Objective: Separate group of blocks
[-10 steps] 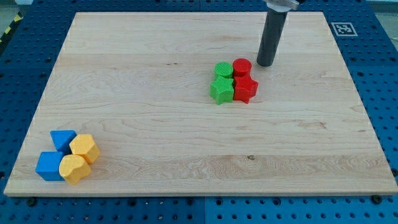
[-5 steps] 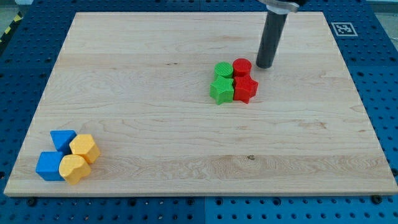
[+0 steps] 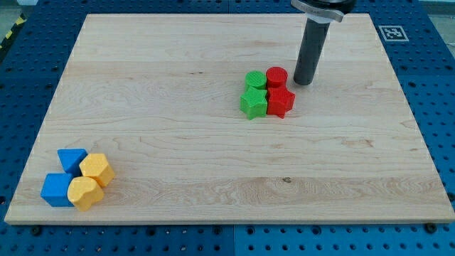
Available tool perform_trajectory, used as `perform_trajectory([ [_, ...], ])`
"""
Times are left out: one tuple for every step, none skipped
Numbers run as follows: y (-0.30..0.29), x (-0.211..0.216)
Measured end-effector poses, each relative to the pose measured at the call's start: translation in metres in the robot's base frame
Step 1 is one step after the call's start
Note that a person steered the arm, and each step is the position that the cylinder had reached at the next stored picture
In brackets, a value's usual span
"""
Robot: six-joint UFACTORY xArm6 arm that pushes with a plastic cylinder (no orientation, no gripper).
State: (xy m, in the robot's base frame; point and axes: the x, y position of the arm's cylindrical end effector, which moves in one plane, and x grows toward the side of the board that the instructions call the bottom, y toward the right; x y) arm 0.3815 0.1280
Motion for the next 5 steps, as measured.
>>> perform_trajectory([
  [0.0,0.0],
  [0.0,0.0],
  [0.0,0.013],
  [-0.002,0.021],
  [-0.027,0.019],
])
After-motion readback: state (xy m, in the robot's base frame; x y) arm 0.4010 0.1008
